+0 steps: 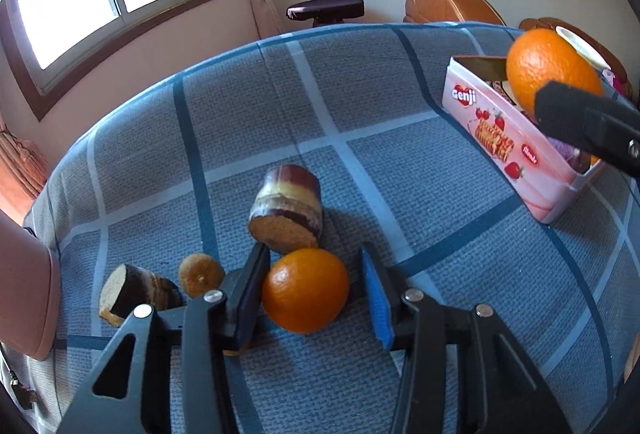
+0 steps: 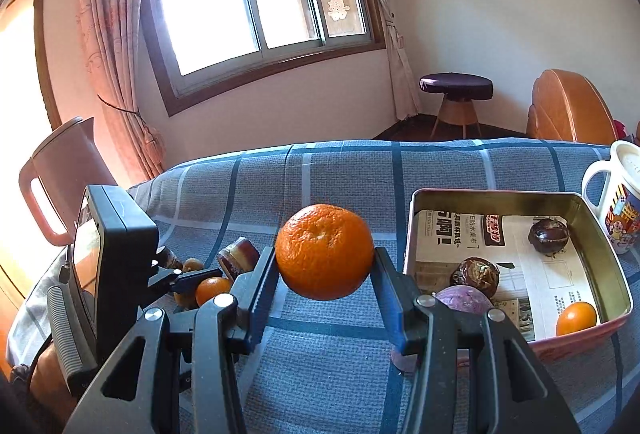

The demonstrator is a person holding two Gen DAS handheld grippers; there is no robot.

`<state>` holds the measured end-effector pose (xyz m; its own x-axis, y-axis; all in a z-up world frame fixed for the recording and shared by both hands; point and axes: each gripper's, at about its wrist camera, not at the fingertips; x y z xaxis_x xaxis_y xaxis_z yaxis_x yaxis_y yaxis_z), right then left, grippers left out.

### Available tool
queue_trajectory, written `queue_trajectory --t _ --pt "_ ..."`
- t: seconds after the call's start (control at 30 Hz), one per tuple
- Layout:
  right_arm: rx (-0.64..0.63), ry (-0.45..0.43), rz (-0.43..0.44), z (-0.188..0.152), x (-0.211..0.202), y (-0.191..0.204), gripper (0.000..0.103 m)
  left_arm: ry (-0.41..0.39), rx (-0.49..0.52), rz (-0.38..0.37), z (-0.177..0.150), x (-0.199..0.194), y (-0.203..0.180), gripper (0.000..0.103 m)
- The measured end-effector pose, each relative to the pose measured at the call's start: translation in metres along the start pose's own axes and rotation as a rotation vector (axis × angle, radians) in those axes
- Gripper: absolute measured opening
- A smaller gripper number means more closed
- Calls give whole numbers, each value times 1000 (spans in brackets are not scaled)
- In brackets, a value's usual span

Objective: Organize fruits
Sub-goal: 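Grasp the orange on the cloth with the left tool and lift it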

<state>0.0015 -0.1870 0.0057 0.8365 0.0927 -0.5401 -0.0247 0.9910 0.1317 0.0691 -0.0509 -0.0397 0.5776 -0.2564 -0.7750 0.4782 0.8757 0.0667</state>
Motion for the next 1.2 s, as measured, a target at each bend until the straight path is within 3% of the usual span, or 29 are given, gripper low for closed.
queue_trajectory --t 0.07,0.2,0.4,0.6,0.83,1.2 --pt "16 6 16 0 1 -3 49 1 -34 -30 0 0 7 39" --pt "31 15 32 -1 2 -5 49 -10 -93 -48 -2 -4 15 39" --pt "31 -4 69 -1 -3 -4 49 -186 -195 -20 -8 -39 20 39" --pt "27 -51 121 1 -14 -7 49 -282 -299 32 -15 -58 15 39" --pt "-33 -82 53 0 -22 -10 49 -351 -329 72 -21 -70 -6 39" --pt "-79 -128 21 2 -40 -42 49 -363 -323 57 -13 -65 -44 39"
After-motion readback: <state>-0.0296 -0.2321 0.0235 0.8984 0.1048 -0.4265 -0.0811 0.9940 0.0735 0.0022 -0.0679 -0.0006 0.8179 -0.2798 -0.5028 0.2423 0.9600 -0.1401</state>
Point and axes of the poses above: each gripper's, at about its wrist camera, not at the fingertips, and x roughly the way its jaws point, y to its left, z to its top, and after that the axes turned 4 degrees about -x, right-handed
